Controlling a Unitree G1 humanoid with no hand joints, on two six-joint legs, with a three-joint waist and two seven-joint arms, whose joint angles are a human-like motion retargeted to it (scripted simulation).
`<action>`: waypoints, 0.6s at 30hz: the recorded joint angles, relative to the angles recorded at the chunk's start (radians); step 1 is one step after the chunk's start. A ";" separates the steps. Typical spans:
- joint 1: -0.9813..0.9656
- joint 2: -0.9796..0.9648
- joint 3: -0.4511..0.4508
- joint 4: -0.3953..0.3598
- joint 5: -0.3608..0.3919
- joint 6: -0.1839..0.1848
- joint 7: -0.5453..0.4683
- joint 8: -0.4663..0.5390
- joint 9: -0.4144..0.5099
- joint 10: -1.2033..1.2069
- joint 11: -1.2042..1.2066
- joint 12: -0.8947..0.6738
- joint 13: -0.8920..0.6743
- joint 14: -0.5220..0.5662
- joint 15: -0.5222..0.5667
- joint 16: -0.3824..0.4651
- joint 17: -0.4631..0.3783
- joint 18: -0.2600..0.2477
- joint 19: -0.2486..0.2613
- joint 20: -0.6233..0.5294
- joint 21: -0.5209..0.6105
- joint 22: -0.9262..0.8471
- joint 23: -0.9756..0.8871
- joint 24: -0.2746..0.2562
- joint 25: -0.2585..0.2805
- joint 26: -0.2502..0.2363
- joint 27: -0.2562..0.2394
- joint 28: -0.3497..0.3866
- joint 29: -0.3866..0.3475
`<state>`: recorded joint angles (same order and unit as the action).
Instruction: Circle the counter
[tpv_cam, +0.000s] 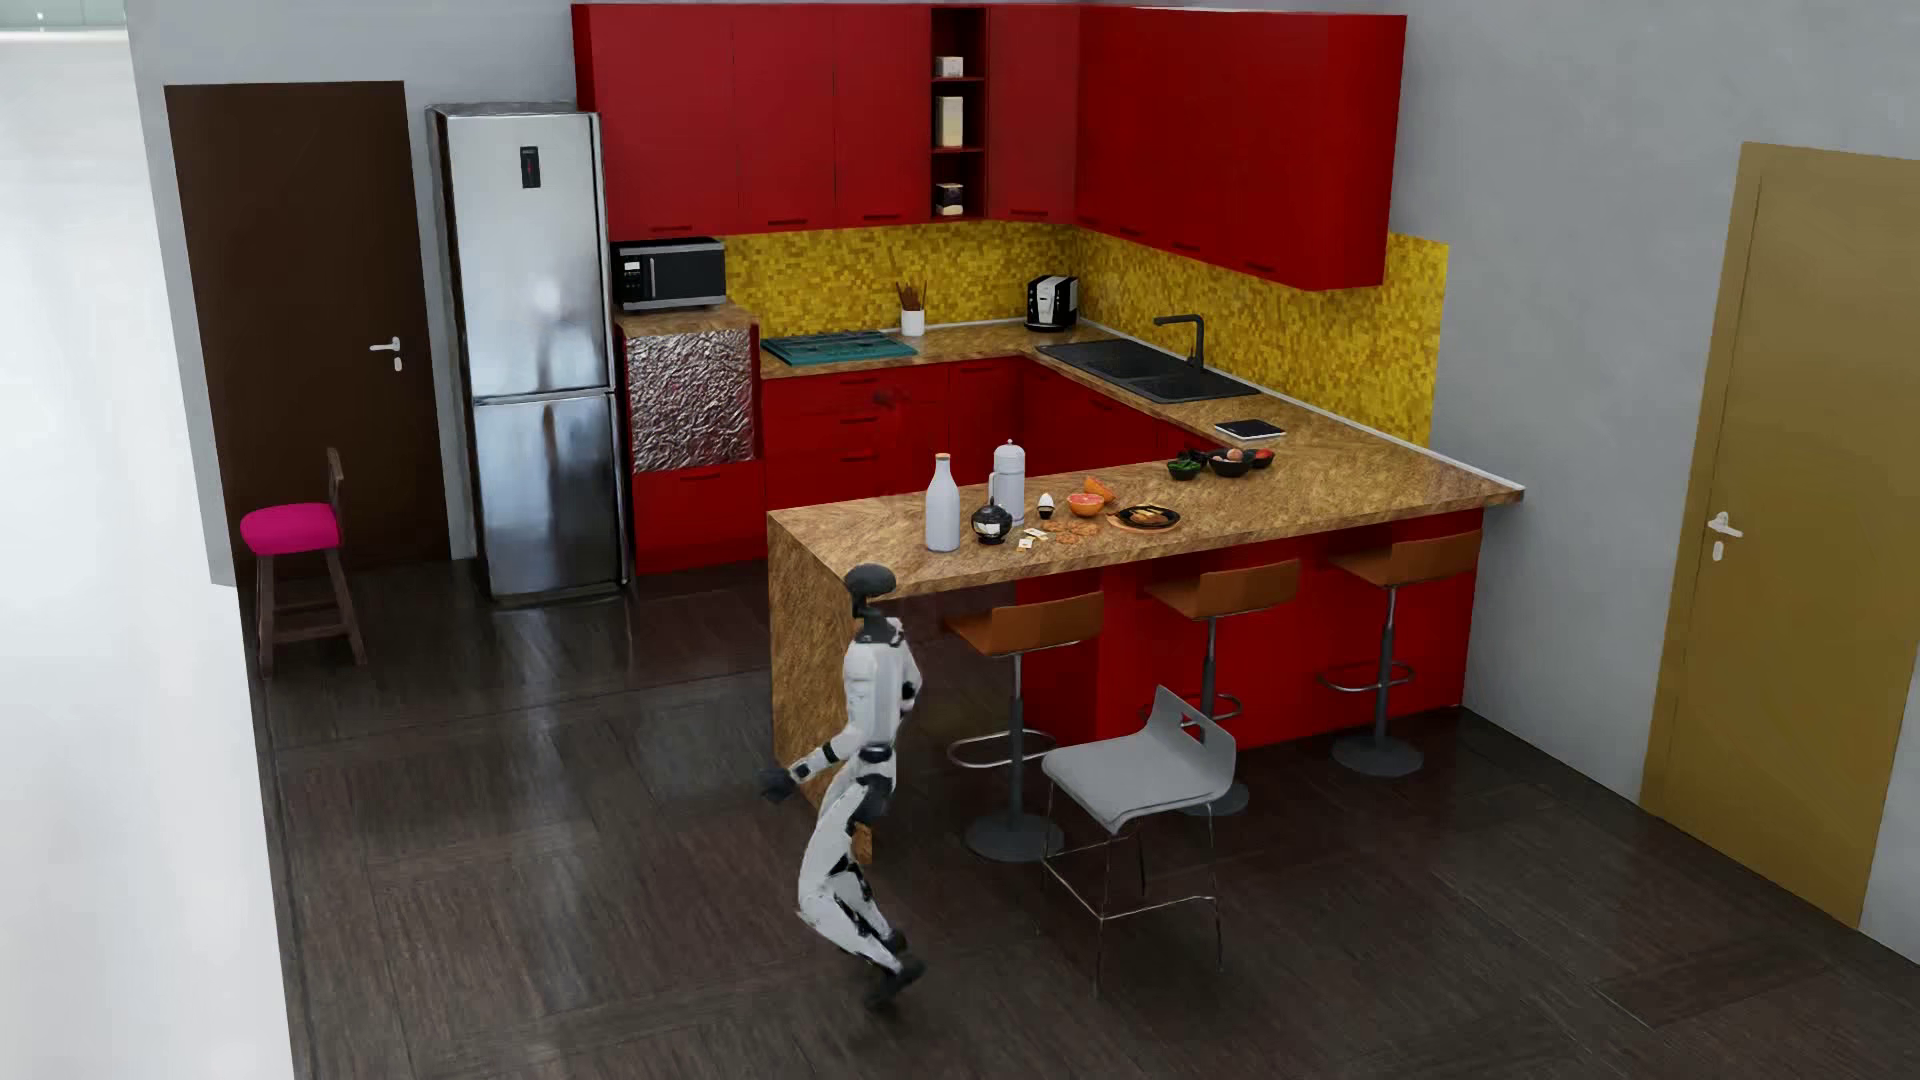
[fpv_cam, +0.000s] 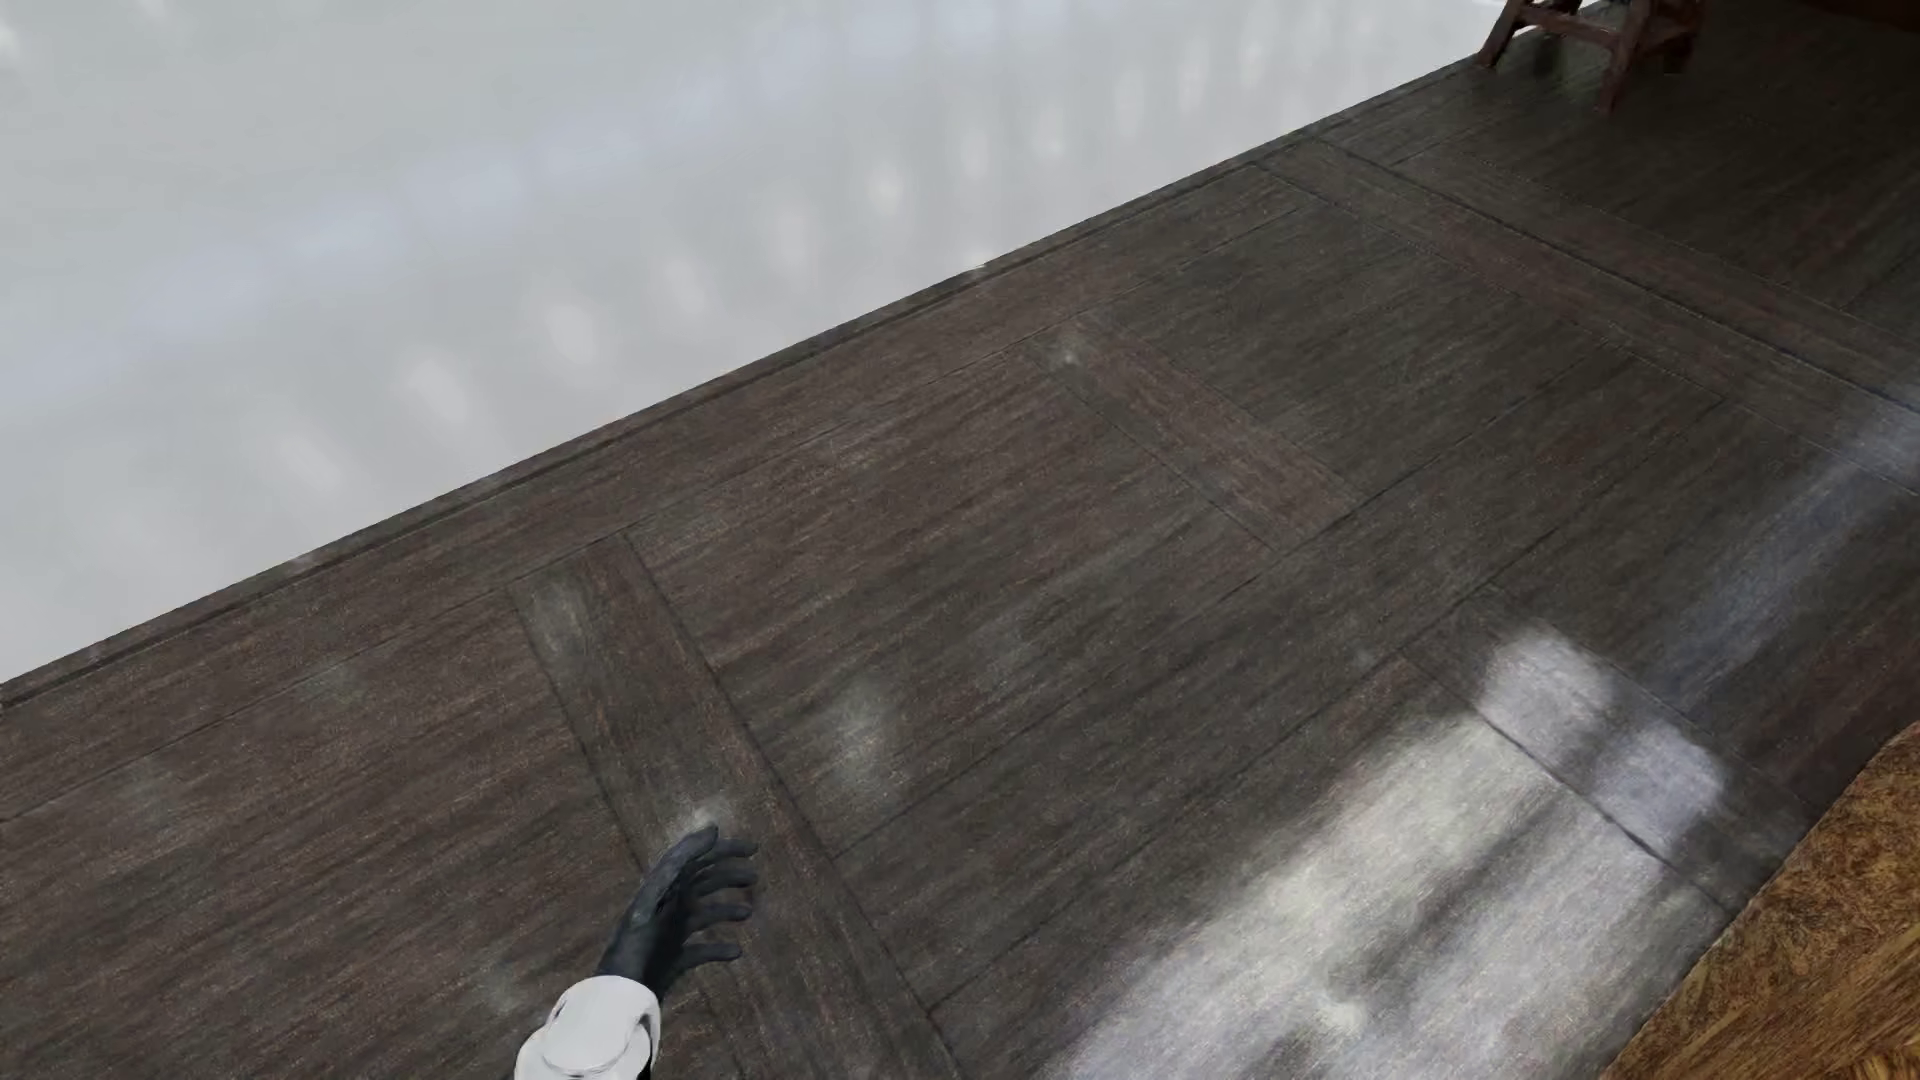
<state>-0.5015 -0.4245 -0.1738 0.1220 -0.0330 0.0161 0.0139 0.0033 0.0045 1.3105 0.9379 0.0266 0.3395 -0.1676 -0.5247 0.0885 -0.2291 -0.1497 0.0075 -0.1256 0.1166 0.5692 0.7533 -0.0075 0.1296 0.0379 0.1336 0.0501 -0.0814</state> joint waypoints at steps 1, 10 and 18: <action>-0.079 0.049 0.045 -0.010 0.015 0.028 -0.053 0.009 0.006 -0.042 -0.036 0.072 0.000 -0.099 -0.016 0.002 0.021 -0.019 0.005 0.035 -0.043 0.031 -0.033 0.005 0.006 -0.056 0.008 0.004 -0.025; 0.194 -0.077 -0.170 0.058 -0.029 -0.161 0.127 -0.101 0.010 -0.529 0.104 -0.013 0.009 -0.246 0.020 0.076 0.043 0.003 -0.031 0.005 -0.128 -0.048 -0.153 -0.015 -0.115 -0.100 -0.017 0.146 0.160; -0.040 0.108 0.040 -0.002 0.066 0.071 0.007 0.025 0.028 -0.378 0.183 0.221 -0.236 -0.251 -0.023 0.157 0.084 0.061 -0.080 0.079 -0.043 0.072 -0.125 0.145 -0.047 -0.074 0.009 -0.075 0.040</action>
<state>-0.5410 -0.3169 -0.1342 0.1196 0.0327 0.0875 0.0211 0.0286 0.0322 0.9325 1.1209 0.2473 0.1032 -0.4182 -0.5475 0.2451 -0.1449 -0.0892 -0.0722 -0.0464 0.0740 0.6408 0.6281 0.1371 0.0827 -0.0358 0.1422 -0.0247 -0.0419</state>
